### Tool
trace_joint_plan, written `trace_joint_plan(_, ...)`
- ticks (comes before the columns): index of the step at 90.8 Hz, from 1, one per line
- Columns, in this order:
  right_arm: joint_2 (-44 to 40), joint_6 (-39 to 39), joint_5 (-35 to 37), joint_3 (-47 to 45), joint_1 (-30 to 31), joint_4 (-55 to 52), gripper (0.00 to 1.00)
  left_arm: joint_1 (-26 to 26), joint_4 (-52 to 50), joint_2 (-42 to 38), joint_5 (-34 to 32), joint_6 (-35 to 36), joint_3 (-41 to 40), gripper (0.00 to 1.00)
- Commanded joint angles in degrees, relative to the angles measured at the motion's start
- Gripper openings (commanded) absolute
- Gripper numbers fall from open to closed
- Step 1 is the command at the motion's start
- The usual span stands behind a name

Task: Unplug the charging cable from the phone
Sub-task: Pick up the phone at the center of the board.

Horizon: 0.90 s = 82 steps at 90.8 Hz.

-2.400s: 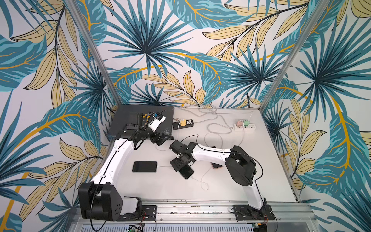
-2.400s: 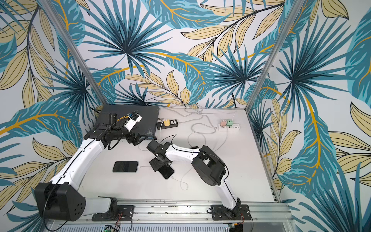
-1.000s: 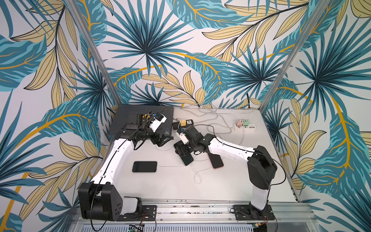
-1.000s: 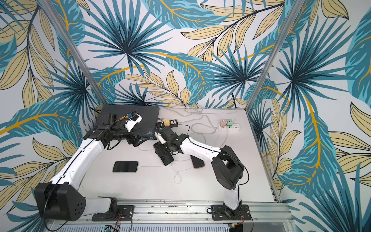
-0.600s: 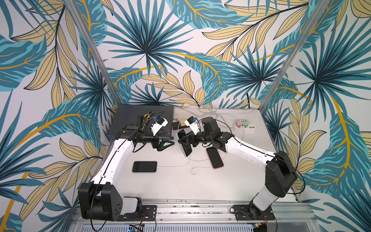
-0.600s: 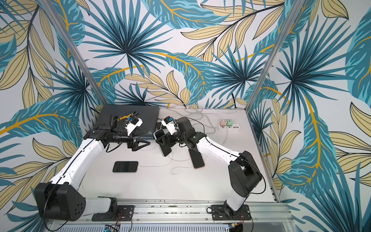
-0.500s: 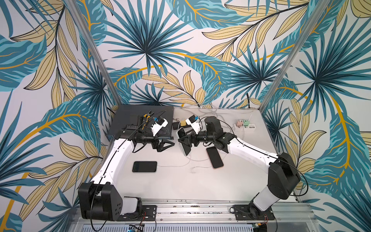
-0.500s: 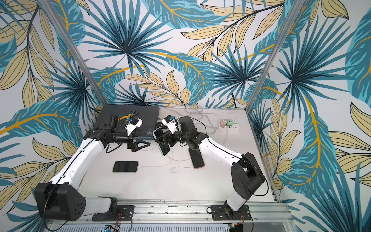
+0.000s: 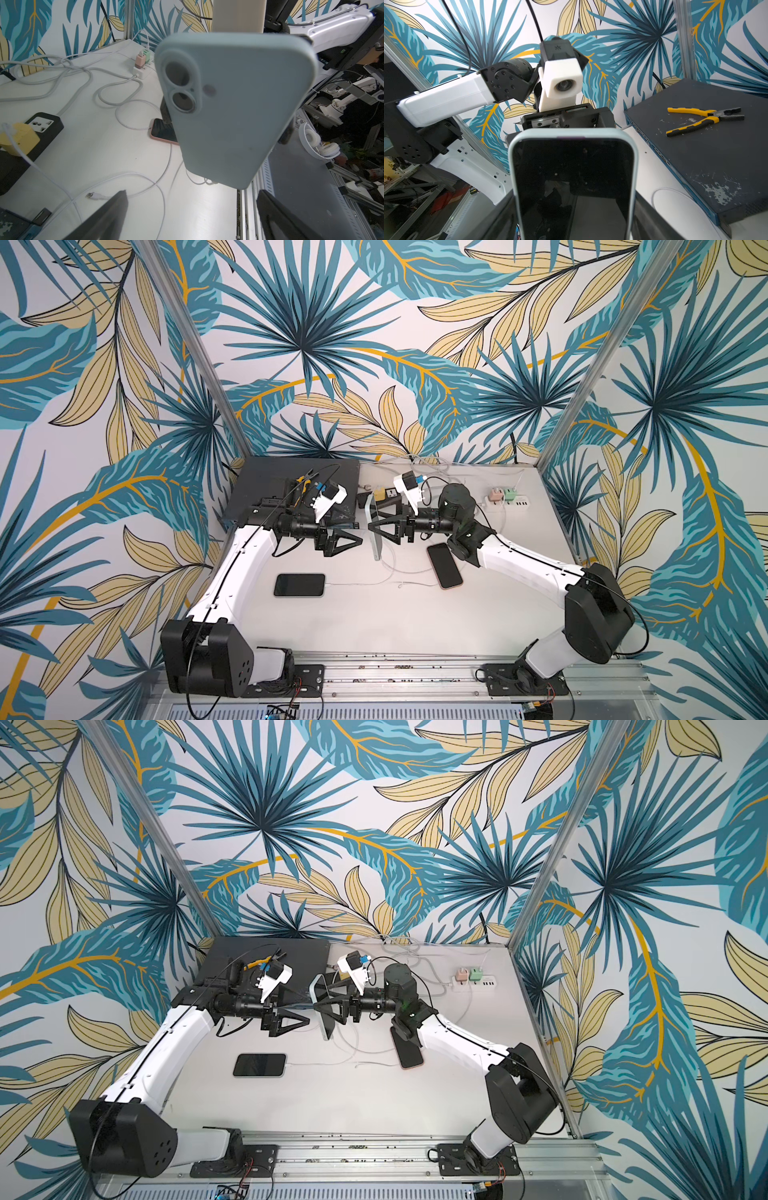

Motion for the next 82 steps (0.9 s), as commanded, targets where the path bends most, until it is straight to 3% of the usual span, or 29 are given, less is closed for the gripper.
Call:
trace_joint_plan(1,-2.5,4.6,-1.2,-0.9,0.2,10.6,0.60,-0.7,-2.5,-0.1,4.3,1.3,2.4,1.00)
trace_joint_plan(58,-0.6,8.6,0.7,0.7,3.3,15.1,0.60,-4.8,-11.1,0.5,8.0,9.3,4.7,1.00)
trace_joint_plan(82,0.1,8.1,1.3,1.4,4.2,15.0,0.60,-5.9,-11.3,1.8,8.2,9.1,5.2,1.00)
